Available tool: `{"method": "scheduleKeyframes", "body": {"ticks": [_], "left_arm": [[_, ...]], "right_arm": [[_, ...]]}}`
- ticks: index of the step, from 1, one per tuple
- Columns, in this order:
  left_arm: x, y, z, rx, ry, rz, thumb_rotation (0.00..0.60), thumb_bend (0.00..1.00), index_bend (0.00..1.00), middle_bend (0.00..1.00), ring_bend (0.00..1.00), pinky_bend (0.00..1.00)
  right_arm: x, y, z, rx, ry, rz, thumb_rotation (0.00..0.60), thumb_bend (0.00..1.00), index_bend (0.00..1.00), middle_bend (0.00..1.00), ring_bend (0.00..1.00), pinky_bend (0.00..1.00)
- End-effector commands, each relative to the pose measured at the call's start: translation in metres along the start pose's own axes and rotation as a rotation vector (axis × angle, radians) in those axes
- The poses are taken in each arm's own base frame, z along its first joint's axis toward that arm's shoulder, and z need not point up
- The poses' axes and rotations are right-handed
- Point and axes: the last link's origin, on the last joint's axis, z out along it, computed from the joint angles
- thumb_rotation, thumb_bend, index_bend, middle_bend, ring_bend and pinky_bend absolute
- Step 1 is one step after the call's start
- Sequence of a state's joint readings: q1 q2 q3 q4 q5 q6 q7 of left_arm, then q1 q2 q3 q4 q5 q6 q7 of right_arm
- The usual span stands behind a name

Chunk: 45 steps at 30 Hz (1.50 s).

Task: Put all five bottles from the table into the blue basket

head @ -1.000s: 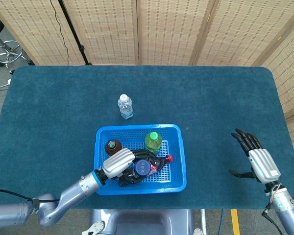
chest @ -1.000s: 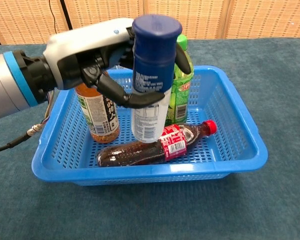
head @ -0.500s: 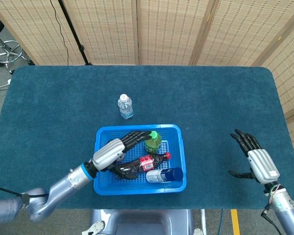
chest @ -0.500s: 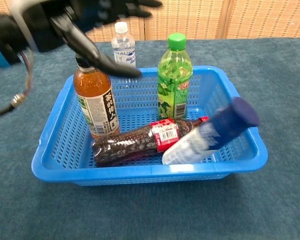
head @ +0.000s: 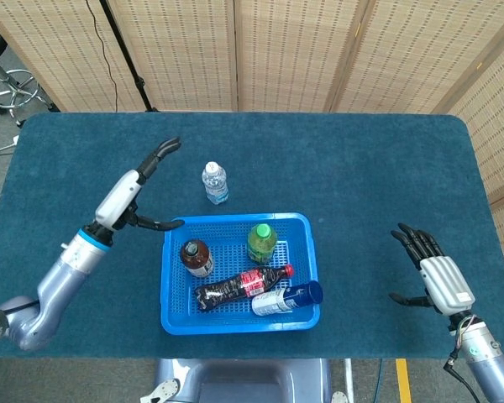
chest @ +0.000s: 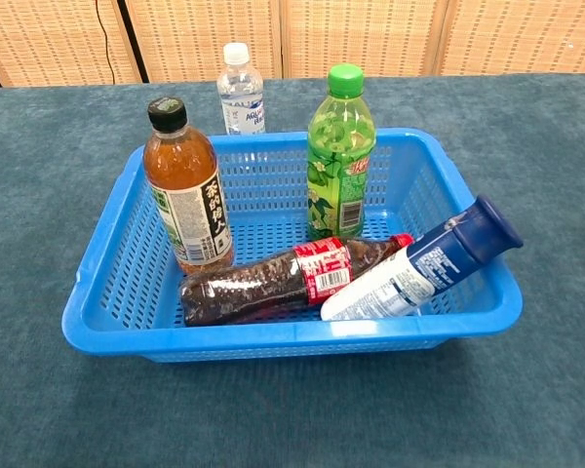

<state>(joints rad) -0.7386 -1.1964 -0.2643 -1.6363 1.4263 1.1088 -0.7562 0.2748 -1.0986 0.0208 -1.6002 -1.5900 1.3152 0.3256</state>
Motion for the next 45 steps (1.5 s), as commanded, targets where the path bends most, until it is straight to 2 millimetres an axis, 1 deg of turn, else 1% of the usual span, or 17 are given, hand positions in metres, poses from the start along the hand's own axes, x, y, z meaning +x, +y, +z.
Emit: {"method": "scheduleKeyframes", "body": {"ticks": [1, 2, 4, 9, 18, 23, 30, 35, 40, 41, 42, 43, 45], "left_arm": [[0.022, -0.029, 0.017, 0.123, 0.029, 0.015, 0.600, 0.12, 0.00, 0.00, 0.00, 0.00], [0.020, -0.041, 0.022, 0.167, 0.013, 0.031, 0.600, 0.12, 0.00, 0.00, 0.00, 0.00], [0.015, -0.056, 0.029, 0.224, -0.018, 0.045, 0.600, 0.12, 0.00, 0.00, 0.00, 0.00], [0.003, -0.073, 0.047, 0.257, -0.016, 0.027, 0.600, 0.09, 0.00, 0.00, 0.00, 0.00], [-0.024, -0.091, 0.075, 0.307, -0.055, 0.031, 0.600, 0.07, 0.00, 0.00, 0.00, 0.00], [-0.040, -0.100, 0.087, 0.338, -0.071, 0.017, 0.600, 0.07, 0.00, 0.00, 0.00, 0.00], [-0.054, -0.118, 0.093, 0.383, -0.073, -0.004, 0.600, 0.07, 0.00, 0.00, 0.00, 0.00], [-0.065, -0.125, 0.099, 0.388, -0.074, -0.022, 0.600, 0.07, 0.00, 0.00, 0.00, 0.00], [-0.082, -0.131, 0.107, 0.404, -0.082, -0.052, 0.600, 0.07, 0.00, 0.00, 0.00, 0.00], [-0.086, -0.133, 0.109, 0.408, -0.081, -0.062, 0.600, 0.08, 0.00, 0.00, 0.00, 0.00], [-0.094, -0.132, 0.113, 0.413, -0.091, -0.076, 0.600, 0.10, 0.00, 0.00, 0.00, 0.00], [-0.097, -0.133, 0.115, 0.414, -0.088, -0.082, 0.600, 0.13, 0.00, 0.00, 0.00, 0.00], [-0.102, -0.133, 0.120, 0.414, -0.081, -0.092, 0.600, 0.24, 0.00, 0.00, 0.00, 0.01]], "right_arm": [[-0.001, 0.000, 0.002, -0.003, -0.005, 0.000, 0.600, 0.00, 0.00, 0.00, 0.00, 0.00], [-0.001, 0.000, 0.003, -0.005, -0.006, 0.005, 0.600, 0.00, 0.00, 0.00, 0.00, 0.00], [-0.001, 0.001, 0.004, -0.009, -0.007, 0.011, 0.600, 0.00, 0.00, 0.00, 0.00, 0.00], [0.000, 0.004, 0.006, -0.024, -0.003, 0.006, 0.600, 0.00, 0.00, 0.00, 0.00, 0.00], [-0.002, 0.009, 0.011, -0.049, -0.012, -0.001, 0.600, 0.00, 0.00, 0.00, 0.00, 0.00], [-0.001, 0.012, 0.013, -0.065, -0.007, -0.001, 0.600, 0.00, 0.00, 0.00, 0.00, 0.00], [-0.001, 0.014, 0.014, -0.076, -0.009, -0.004, 0.600, 0.00, 0.00, 0.00, 0.00, 0.00], [-0.002, 0.015, 0.014, -0.080, -0.012, -0.009, 0.600, 0.00, 0.00, 0.00, 0.00, 0.00], [-0.002, 0.017, 0.016, -0.090, -0.011, -0.012, 0.600, 0.00, 0.00, 0.00, 0.00, 0.00], [-0.002, 0.017, 0.016, -0.093, -0.010, -0.012, 0.600, 0.00, 0.00, 0.00, 0.00, 0.00], [-0.001, 0.018, 0.017, -0.099, -0.005, -0.013, 0.600, 0.00, 0.00, 0.00, 0.00, 0.00], [-0.001, 0.019, 0.017, -0.102, -0.004, -0.013, 0.600, 0.00, 0.00, 0.00, 0.00, 0.00], [-0.001, 0.020, 0.018, -0.105, -0.002, -0.013, 0.600, 0.00, 0.00, 0.00, 0.00, 0.00]]}}
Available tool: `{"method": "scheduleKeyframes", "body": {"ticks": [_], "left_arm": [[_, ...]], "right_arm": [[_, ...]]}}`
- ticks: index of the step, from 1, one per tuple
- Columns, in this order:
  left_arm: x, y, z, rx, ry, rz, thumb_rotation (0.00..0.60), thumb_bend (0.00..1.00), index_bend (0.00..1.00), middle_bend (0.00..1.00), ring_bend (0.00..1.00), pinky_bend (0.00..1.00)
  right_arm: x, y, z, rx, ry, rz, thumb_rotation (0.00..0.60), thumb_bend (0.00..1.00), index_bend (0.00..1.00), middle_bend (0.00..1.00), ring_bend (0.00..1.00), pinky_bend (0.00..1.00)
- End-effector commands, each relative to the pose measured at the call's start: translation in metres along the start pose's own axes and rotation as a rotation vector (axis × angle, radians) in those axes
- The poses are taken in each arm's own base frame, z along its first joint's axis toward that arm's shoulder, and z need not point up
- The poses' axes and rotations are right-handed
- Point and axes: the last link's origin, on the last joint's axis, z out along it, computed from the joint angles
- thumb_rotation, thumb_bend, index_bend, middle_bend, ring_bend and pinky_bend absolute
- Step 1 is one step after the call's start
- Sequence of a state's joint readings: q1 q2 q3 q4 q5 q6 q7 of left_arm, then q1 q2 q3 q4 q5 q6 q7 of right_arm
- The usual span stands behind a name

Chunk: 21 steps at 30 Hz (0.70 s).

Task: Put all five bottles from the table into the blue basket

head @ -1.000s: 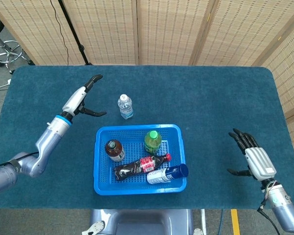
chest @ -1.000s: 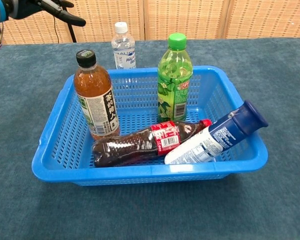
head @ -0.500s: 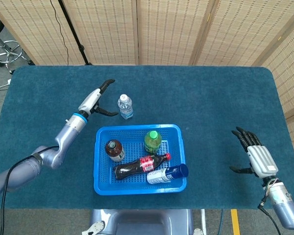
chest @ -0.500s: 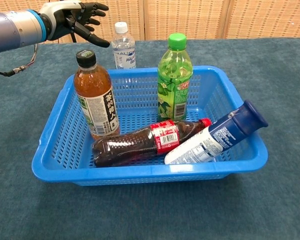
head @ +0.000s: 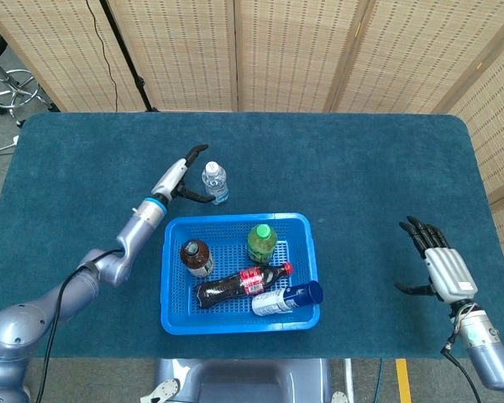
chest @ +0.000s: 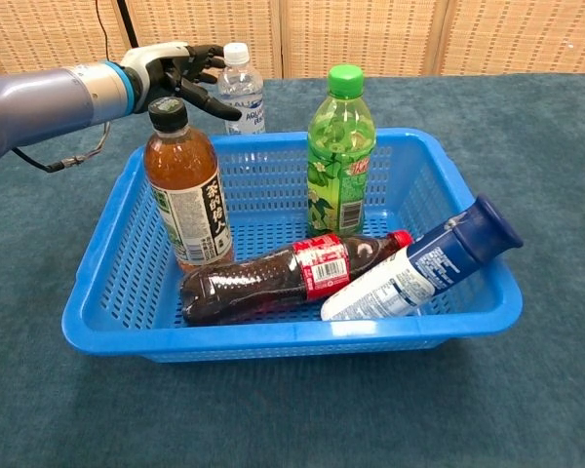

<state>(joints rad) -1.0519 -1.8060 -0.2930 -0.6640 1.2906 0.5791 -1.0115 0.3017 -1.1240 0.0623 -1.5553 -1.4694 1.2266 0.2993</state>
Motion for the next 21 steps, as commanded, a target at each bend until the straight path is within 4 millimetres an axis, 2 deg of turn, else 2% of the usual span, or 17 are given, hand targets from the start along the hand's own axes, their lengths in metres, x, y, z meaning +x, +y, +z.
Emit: {"method": "scheduleKeyframes", "body": {"ticks": [1, 3, 4, 6, 8, 11, 12, 16, 21], "left_arm": [[-0.017, 0.003, 0.012, 0.003, -0.009, -0.021, 0.600, 0.28, 0.00, 0.00, 0.00, 0.02], [-0.020, 0.003, 0.015, 0.010, -0.003, -0.022, 0.600, 0.37, 0.00, 0.00, 0.00, 0.13], [-0.024, 0.003, 0.017, 0.023, -0.004, -0.037, 0.600, 0.39, 0.02, 0.00, 0.01, 0.18], [-0.026, 0.003, 0.020, 0.031, 0.000, -0.040, 0.600, 0.42, 0.12, 0.06, 0.09, 0.28], [-0.027, 0.003, 0.021, 0.030, 0.013, -0.027, 0.600, 0.47, 0.33, 0.22, 0.24, 0.37], [-0.028, 0.004, 0.023, 0.024, 0.043, -0.035, 0.600, 0.50, 0.52, 0.38, 0.36, 0.45], [-0.025, 0.006, 0.023, 0.010, 0.063, -0.053, 0.600, 0.51, 0.55, 0.41, 0.39, 0.47], [-0.011, 0.015, 0.019, -0.049, 0.104, -0.107, 0.600, 0.52, 0.58, 0.43, 0.40, 0.49], [0.026, 0.043, 0.003, -0.202, 0.136, -0.115, 0.600, 0.52, 0.60, 0.43, 0.41, 0.49]], "right_arm": [[0.000, 0.001, 0.001, -0.003, 0.001, 0.000, 0.600, 0.00, 0.00, 0.00, 0.00, 0.00], [0.000, 0.001, 0.001, -0.005, 0.001, -0.001, 0.600, 0.00, 0.00, 0.00, 0.00, 0.00], [0.000, 0.001, 0.001, -0.006, 0.001, -0.001, 0.600, 0.00, 0.00, 0.00, 0.00, 0.00], [0.000, 0.001, 0.001, -0.007, 0.001, -0.002, 0.600, 0.00, 0.00, 0.00, 0.00, 0.00], [0.000, 0.001, 0.001, -0.007, 0.001, -0.001, 0.600, 0.00, 0.00, 0.00, 0.00, 0.00], [0.000, 0.001, 0.001, -0.006, 0.001, -0.001, 0.600, 0.00, 0.00, 0.00, 0.00, 0.00], [0.000, 0.001, 0.000, -0.006, 0.001, -0.002, 0.600, 0.00, 0.00, 0.00, 0.00, 0.00], [-0.001, 0.000, 0.000, -0.003, -0.002, -0.002, 0.600, 0.00, 0.00, 0.00, 0.00, 0.00], [-0.003, -0.003, -0.002, 0.010, -0.013, -0.006, 0.600, 0.00, 0.00, 0.00, 0.00, 0.00]]}}
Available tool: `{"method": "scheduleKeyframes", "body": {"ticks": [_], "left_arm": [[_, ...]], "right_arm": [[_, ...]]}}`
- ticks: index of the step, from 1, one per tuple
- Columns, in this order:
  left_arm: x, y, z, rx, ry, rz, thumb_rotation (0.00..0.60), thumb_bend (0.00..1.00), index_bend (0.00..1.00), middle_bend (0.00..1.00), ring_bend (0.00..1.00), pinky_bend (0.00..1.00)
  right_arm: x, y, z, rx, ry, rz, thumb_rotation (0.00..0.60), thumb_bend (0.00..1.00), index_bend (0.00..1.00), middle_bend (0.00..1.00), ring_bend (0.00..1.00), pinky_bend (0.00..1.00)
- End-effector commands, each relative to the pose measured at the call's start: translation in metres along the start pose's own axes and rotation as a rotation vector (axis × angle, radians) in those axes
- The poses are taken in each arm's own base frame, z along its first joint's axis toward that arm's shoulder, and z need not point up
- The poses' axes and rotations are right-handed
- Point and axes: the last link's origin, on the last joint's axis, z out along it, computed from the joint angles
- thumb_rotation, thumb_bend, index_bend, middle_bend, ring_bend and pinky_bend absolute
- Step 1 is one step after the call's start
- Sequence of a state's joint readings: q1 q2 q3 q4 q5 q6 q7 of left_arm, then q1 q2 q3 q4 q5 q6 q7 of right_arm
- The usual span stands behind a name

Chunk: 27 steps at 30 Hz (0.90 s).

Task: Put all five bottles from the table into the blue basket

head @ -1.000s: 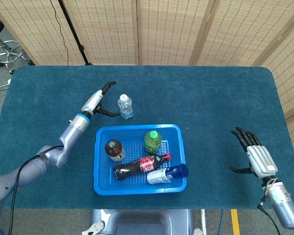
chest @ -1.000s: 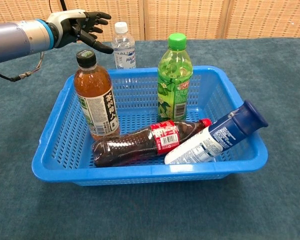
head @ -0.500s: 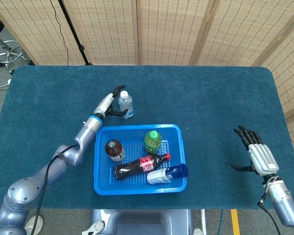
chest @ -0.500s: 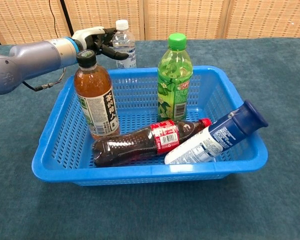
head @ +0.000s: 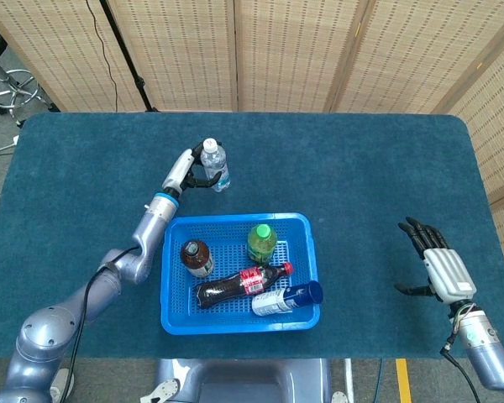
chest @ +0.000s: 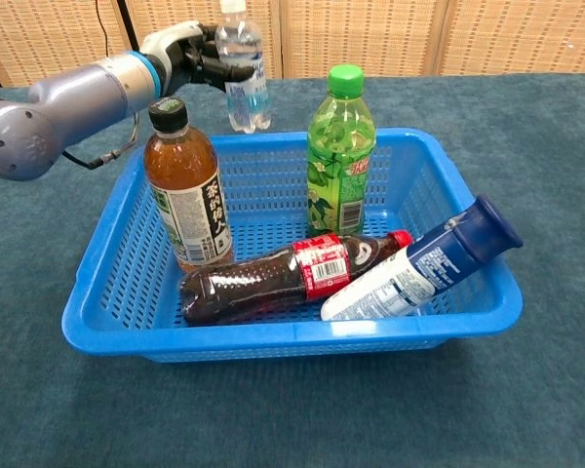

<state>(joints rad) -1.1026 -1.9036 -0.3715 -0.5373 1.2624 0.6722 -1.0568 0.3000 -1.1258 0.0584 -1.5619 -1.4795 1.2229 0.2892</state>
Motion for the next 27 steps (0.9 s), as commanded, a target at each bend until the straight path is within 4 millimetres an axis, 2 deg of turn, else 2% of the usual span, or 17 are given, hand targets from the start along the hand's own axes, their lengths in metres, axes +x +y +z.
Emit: {"method": "scheduleKeyframes", "body": {"ticks": [1, 5, 7, 12, 15, 18, 20, 24, 27], "left_arm": [[0.032, 0.031, -0.013, -0.138, 0.015, -0.021, 0.600, 0.52, 0.60, 0.43, 0.41, 0.49], [0.052, 0.069, -0.046, -0.286, -0.030, -0.002, 0.600, 0.52, 0.60, 0.43, 0.41, 0.49], [0.055, 0.080, -0.063, -0.321, -0.061, 0.022, 0.600, 0.52, 0.59, 0.43, 0.41, 0.49], [0.057, 0.094, -0.097, -0.379, -0.120, 0.057, 0.600, 0.52, 0.60, 0.43, 0.41, 0.49], [0.053, 0.101, -0.124, -0.429, -0.174, 0.065, 0.600, 0.52, 0.60, 0.45, 0.43, 0.49], [0.041, 0.106, -0.159, -0.485, -0.268, 0.091, 0.600, 0.51, 0.61, 0.46, 0.44, 0.49], [0.034, 0.108, -0.174, -0.502, -0.318, 0.095, 0.600, 0.51, 0.61, 0.46, 0.44, 0.49], [0.017, 0.109, -0.194, -0.532, -0.384, 0.128, 0.600, 0.51, 0.60, 0.46, 0.45, 0.49], [-0.006, 0.103, -0.205, -0.539, -0.444, 0.159, 0.600, 0.51, 0.60, 0.46, 0.45, 0.49]], "right_arm": [[-0.001, -0.001, 0.000, 0.004, -0.001, -0.001, 0.600, 0.00, 0.00, 0.00, 0.00, 0.00], [0.000, -0.004, -0.002, 0.014, 0.003, -0.003, 0.600, 0.00, 0.00, 0.00, 0.00, 0.00], [0.000, -0.005, -0.003, 0.018, 0.006, 0.000, 0.600, 0.00, 0.00, 0.00, 0.00, 0.00], [0.002, -0.007, -0.004, 0.025, 0.013, 0.003, 0.600, 0.00, 0.00, 0.00, 0.00, 0.00], [0.003, -0.007, -0.005, 0.026, 0.018, 0.006, 0.600, 0.00, 0.00, 0.00, 0.00, 0.00], [0.005, -0.007, -0.007, 0.031, 0.025, 0.013, 0.600, 0.00, 0.00, 0.00, 0.00, 0.00], [0.006, -0.008, -0.008, 0.037, 0.027, 0.017, 0.600, 0.00, 0.00, 0.00, 0.00, 0.00], [0.008, -0.010, -0.010, 0.047, 0.030, 0.023, 0.600, 0.00, 0.00, 0.00, 0.00, 0.00], [0.009, -0.011, -0.011, 0.056, 0.030, 0.027, 0.600, 0.00, 0.00, 0.00, 0.00, 0.00]]}}
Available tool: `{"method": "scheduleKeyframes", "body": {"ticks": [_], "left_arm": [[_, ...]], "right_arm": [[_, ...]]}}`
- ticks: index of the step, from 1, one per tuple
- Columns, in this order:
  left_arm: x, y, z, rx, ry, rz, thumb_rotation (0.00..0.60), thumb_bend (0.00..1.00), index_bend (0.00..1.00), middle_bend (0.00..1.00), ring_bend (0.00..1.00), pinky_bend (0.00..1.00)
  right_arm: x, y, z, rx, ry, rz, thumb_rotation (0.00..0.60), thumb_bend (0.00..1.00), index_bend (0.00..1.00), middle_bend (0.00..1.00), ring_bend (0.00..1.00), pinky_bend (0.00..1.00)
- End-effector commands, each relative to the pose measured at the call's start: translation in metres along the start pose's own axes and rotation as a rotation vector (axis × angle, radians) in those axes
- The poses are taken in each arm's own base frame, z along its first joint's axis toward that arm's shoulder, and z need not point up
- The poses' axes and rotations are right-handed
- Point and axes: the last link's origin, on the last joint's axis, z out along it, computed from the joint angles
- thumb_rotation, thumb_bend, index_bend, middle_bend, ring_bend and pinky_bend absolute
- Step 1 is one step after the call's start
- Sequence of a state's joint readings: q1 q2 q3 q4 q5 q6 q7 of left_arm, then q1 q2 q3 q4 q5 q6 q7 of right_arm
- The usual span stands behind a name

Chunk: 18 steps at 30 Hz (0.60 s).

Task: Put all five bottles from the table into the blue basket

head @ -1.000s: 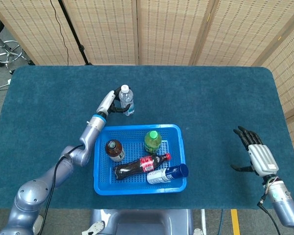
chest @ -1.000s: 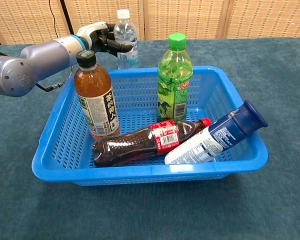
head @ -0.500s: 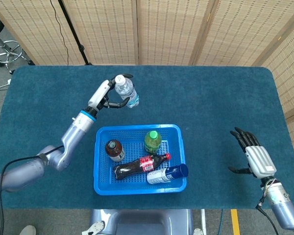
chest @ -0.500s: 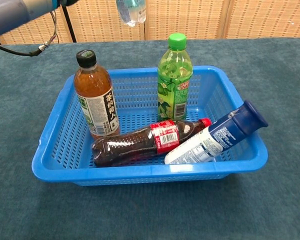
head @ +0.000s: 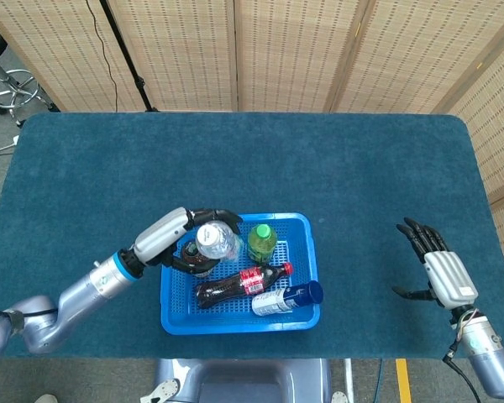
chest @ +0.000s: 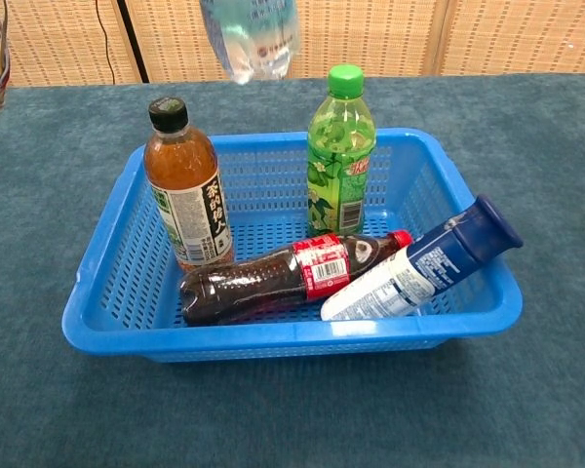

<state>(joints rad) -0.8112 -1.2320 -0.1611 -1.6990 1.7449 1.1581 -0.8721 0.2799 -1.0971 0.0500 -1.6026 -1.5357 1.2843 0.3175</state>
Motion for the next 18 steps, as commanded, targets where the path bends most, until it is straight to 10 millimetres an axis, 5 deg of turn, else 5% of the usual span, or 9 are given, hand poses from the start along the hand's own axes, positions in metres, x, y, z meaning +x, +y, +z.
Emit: {"method": "scheduleKeyframes", "body": {"ticks": [1, 7, 10, 18], "left_arm": [[-0.029, 0.004, -0.009, -0.012, -0.065, 0.024, 0.600, 0.51, 0.60, 0.46, 0.45, 0.49], [-0.051, -0.002, -0.006, 0.005, -0.083, 0.073, 0.600, 0.49, 0.55, 0.42, 0.40, 0.49], [-0.062, -0.010, -0.004, 0.031, -0.097, 0.099, 0.600, 0.46, 0.45, 0.32, 0.32, 0.47], [-0.078, -0.032, 0.002, 0.131, -0.176, 0.115, 0.600, 0.40, 0.10, 0.04, 0.04, 0.21]], "right_arm": [[0.001, -0.001, -0.001, 0.006, 0.001, 0.003, 0.600, 0.00, 0.00, 0.00, 0.00, 0.00], [0.004, -0.001, -0.004, 0.012, 0.007, 0.013, 0.600, 0.00, 0.00, 0.00, 0.00, 0.00], [0.005, -0.001, -0.005, 0.014, 0.010, 0.020, 0.600, 0.00, 0.00, 0.00, 0.00, 0.00], [0.005, -0.002, -0.005, 0.018, 0.007, 0.019, 0.600, 0.00, 0.00, 0.00, 0.00, 0.00]]}}
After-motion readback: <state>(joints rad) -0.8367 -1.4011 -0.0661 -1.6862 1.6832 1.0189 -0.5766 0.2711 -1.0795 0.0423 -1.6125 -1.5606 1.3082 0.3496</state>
